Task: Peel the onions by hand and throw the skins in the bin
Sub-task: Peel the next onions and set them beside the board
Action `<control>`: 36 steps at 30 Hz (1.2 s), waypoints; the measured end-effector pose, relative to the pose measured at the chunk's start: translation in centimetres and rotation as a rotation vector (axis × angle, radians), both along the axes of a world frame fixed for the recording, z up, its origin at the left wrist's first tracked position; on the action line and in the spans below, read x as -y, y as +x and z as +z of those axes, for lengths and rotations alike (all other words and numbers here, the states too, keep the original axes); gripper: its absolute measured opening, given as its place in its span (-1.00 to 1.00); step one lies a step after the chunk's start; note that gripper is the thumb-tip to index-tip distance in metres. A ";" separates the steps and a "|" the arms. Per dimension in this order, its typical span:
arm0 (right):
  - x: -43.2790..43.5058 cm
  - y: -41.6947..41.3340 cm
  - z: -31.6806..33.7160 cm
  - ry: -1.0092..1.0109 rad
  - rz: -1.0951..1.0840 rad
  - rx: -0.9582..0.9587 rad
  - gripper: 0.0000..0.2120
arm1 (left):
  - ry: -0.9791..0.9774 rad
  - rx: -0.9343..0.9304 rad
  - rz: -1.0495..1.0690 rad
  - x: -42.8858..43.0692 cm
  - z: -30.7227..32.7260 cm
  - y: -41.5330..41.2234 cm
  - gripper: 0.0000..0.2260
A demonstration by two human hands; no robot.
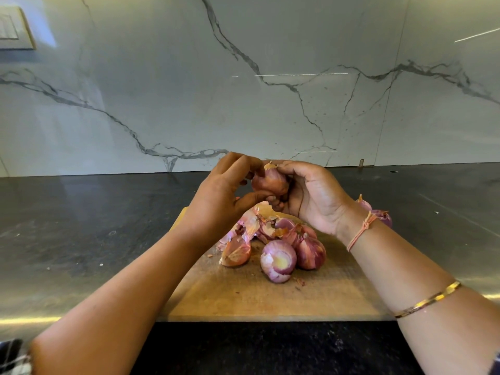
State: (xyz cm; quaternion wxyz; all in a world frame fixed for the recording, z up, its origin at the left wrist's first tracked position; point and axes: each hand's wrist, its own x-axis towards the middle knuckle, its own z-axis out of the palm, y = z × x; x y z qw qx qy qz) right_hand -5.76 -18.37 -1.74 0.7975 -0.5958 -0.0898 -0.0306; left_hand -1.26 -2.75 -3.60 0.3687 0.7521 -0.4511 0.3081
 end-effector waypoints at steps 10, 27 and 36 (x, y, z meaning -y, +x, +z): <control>0.4 0.3 -0.1 -0.046 -0.042 0.047 -0.80 | -0.048 0.023 0.004 0.0 0.0 0.3 -0.78; 0.4 0.3 -0.2 -0.121 -0.025 0.064 -0.75 | 0.032 0.081 0.067 -0.6 0.4 0.2 -0.66; 0.7 0.3 0.0 -0.026 -0.045 0.048 -0.90 | -0.004 0.147 0.082 -0.5 0.4 0.4 -0.82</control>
